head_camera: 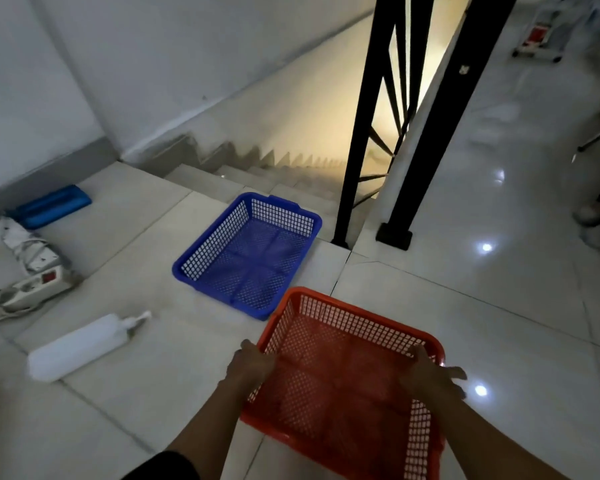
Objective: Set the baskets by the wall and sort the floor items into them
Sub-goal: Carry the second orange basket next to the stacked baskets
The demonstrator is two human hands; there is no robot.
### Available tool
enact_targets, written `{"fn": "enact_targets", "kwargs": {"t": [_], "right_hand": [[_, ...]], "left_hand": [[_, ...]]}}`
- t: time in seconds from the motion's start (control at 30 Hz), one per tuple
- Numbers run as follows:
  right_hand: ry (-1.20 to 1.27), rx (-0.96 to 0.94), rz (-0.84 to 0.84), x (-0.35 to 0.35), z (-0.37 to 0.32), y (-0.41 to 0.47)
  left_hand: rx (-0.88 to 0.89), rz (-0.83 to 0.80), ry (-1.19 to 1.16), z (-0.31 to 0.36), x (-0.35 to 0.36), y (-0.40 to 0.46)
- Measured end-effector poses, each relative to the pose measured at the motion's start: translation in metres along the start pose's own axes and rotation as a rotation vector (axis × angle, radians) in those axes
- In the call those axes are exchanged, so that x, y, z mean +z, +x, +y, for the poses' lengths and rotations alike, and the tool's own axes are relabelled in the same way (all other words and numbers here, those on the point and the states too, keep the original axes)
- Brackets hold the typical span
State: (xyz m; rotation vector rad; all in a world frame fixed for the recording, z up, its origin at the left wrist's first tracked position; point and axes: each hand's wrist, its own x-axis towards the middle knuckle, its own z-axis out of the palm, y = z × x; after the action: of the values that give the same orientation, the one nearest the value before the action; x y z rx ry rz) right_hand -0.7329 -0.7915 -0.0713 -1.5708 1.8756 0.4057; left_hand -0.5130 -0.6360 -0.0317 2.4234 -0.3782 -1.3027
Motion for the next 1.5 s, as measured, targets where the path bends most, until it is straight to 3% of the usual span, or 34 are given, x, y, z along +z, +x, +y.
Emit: {"fn": "enact_targets", "kwargs": {"t": [0.23, 0.43, 0.6, 0.73, 0.9, 1.03, 1.1, 1.23, 1.5], "right_hand": [[-0.03, -0.074, 0.21, 0.016, -0.011, 0.029], [-0.029, -0.279, 0.352, -0.012, -0.041, -0.002], [0.138, -0.493, 0.401, -0.039, -0.089, -0.04], [0.343, -0.682, 0.344, -0.06, -0.132, -0.069], [0.145, -0.841, 0.2, -0.058, -0.193, -0.113], [0.039, -0.974, -0.079, -0.026, -0.261, -0.166], [0.071, -0.957, -0.21, -0.01, -0.292, -0.189], [0.062, -0.97, -0.292, 0.023, -0.357, -0.222], [0.069, -0.968, -0.289, 0.114, -0.486, -0.241]], "left_hand": [[0.104, 0.242, 0.124, -0.02, 0.016, 0.055], [0.202, 0.469, -0.141, -0.027, -0.027, 0.039], [0.167, 0.433, -0.496, -0.023, -0.079, 0.014], [0.158, 0.411, -0.739, -0.035, -0.129, 0.002], [0.127, 0.462, -1.01, -0.086, -0.197, -0.016], [0.141, 0.542, -1.206, -0.137, -0.255, -0.042], [0.117, 0.564, -1.235, -0.163, -0.285, -0.054], [0.126, 0.599, -1.213, -0.212, -0.339, -0.067], [0.026, 0.755, -1.194, -0.271, -0.379, -0.024]]}}
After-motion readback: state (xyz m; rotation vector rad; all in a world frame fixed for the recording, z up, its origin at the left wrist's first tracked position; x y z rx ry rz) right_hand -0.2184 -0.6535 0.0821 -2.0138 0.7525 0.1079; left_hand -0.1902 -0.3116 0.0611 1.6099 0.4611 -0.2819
